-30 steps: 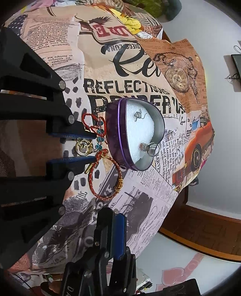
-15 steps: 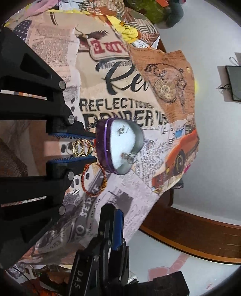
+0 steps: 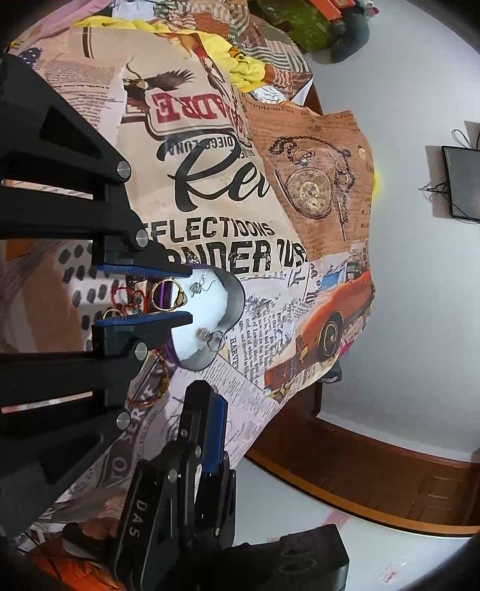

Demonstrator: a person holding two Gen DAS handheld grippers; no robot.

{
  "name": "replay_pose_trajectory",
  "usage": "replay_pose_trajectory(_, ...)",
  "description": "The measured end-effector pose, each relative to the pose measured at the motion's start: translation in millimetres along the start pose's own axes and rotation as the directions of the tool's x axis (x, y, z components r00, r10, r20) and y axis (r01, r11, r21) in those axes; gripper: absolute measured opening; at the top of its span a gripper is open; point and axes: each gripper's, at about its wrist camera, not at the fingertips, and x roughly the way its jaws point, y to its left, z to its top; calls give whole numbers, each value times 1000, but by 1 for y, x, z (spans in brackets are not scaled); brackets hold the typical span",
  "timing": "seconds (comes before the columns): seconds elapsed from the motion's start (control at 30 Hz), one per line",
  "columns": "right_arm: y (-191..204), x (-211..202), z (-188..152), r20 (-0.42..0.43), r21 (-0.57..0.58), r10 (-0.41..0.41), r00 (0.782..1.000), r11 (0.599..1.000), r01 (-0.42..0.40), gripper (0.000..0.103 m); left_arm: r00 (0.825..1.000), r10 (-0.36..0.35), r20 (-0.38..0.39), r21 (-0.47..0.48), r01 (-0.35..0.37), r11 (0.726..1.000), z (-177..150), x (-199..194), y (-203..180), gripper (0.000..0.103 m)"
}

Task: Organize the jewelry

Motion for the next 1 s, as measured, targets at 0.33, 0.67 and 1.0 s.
replay_pose_trajectory(0.33, -2, 26, 5, -44, -27, 3, 999, 1000, -4, 20, 999, -20, -30, -3, 20, 1000, 4, 25, 6, 16)
replay_pose_trajectory(0.67, -3, 39, 10, -61, -55, 7, 998, 998, -10, 20, 998, -42, -35, -1, 42, 999, 12, 38, 9, 16)
replay_pose_trajectory(1.0, -2, 43, 10, -79, -85, -6, 997, 996, -1, 20, 998, -56, -43, -3, 56, 998, 13, 42, 8, 16)
